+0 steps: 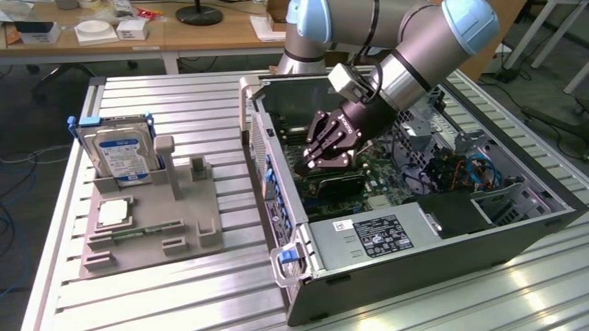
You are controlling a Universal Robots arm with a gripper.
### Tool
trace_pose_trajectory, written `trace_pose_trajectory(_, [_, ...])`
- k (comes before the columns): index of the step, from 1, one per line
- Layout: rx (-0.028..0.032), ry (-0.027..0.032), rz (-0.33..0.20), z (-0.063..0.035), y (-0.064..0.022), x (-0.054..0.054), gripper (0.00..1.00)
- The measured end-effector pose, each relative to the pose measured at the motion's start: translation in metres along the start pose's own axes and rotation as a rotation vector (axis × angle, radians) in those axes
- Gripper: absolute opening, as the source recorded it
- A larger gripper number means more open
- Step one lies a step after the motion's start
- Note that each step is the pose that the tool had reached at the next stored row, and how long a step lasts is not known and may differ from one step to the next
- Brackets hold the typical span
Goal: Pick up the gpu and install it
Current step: 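Press down on the gpu until it lock into place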
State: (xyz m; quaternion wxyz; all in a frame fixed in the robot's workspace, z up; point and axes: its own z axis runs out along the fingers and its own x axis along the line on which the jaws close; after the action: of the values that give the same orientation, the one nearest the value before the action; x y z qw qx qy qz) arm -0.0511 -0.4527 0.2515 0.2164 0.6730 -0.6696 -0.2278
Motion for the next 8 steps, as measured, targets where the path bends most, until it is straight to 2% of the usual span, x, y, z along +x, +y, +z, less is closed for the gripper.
trace_pose_trajectory(5, [0.0495, 0.0029, -0.004, 0.0002, 0.0002, -0.0001, 0.1])
trace_pose_trajectory(7, [0.0633, 0.0035, -0.005, 0.0004, 0.0004, -0.0001, 0.1])
trace_pose_trajectory(8, [0.0657, 0.0039, -0.006, 0.0007, 0.0007, -0.0001, 0.1])
